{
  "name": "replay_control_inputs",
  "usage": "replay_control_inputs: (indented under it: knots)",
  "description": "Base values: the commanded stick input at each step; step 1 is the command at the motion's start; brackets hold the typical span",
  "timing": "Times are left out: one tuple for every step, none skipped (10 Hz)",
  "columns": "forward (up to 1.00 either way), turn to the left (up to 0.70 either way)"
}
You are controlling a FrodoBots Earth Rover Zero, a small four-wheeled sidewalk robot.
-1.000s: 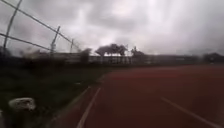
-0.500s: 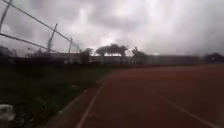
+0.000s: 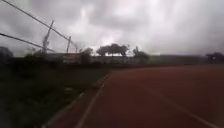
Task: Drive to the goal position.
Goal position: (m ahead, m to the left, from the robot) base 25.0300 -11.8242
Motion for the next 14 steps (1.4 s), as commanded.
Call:
replay_control_inputs:
  knots:
    - [0.7, 0.0]
    - [0.7, 0.0]
    - [0.7, 0.0]
    - [0.7, 0.0]
    - [0.7, 0.0]
    - [0.7, 0.0]
    - [0.7, 0.0]
    - [0.7, 0.0]
    - [0.7, 0.0]
    - [0.7, -0.02]
    - [0.7, -0.06]
    - [0.7, -0.1]
    - [0.7, -0.15]
    - [0.7, -0.19]
